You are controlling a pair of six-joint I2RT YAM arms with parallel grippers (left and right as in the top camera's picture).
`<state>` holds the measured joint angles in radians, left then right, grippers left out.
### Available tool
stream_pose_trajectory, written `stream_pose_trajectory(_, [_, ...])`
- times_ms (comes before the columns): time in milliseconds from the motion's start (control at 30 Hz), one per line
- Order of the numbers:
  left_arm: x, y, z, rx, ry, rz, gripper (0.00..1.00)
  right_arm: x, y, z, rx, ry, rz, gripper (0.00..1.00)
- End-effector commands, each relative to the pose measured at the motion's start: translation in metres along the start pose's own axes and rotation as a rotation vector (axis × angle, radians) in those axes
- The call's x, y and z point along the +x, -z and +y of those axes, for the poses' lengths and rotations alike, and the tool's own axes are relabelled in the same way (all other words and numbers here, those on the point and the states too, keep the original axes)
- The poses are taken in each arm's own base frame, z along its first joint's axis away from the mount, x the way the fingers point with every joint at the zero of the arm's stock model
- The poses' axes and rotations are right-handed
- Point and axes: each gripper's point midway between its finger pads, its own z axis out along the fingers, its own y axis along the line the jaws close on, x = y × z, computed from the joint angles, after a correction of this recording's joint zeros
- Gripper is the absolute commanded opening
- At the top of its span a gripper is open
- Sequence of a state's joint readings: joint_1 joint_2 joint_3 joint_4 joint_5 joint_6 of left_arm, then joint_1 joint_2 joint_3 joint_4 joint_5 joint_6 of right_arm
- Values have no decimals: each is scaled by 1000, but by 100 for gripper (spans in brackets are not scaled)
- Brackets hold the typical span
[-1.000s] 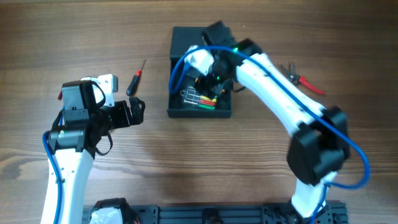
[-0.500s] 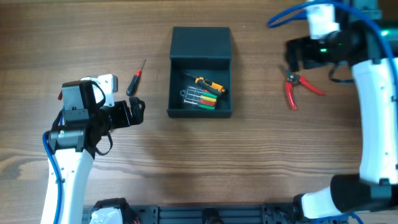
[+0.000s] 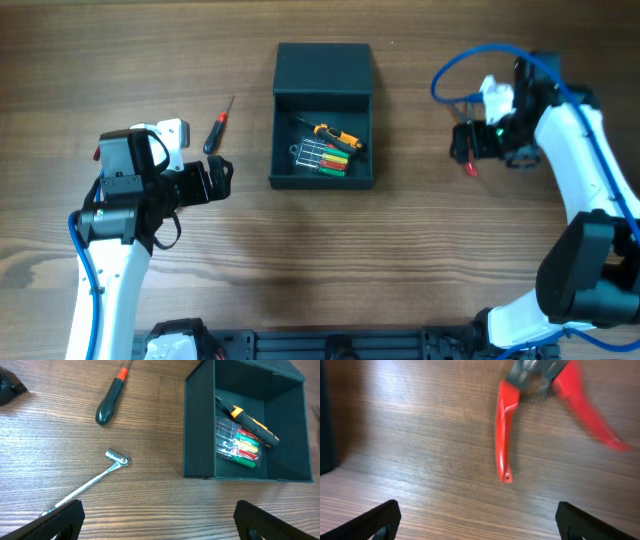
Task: Pack container
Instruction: 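Move the right gripper toward the red-handled snips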
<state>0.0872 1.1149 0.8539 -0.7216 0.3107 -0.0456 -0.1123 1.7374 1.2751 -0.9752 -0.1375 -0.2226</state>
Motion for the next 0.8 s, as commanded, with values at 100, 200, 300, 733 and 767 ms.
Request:
stream_pose_trajectory(100, [-7,3,0,-5,-16,-19,100,-1,-27,2,-20,-6,-46,98])
stream_pose_trajectory(200, [-7,3,0,-5,-16,-18,100,-6,-31,1,-18,-13,-59,98])
stream_pose_trajectory(300, [-7,3,0,-5,-15,-18,100,-3,-42,0,-25,-36,-26,96])
stream_pose_trajectory(733, [-7,3,0,-5,-15,-18,100,-12,-44,-2,-34,-65,-3,93])
stream_pose_trajectory(767, [-7,3,0,-5,-15,-18,100,-14,-40,-2,-34,-63,0,92])
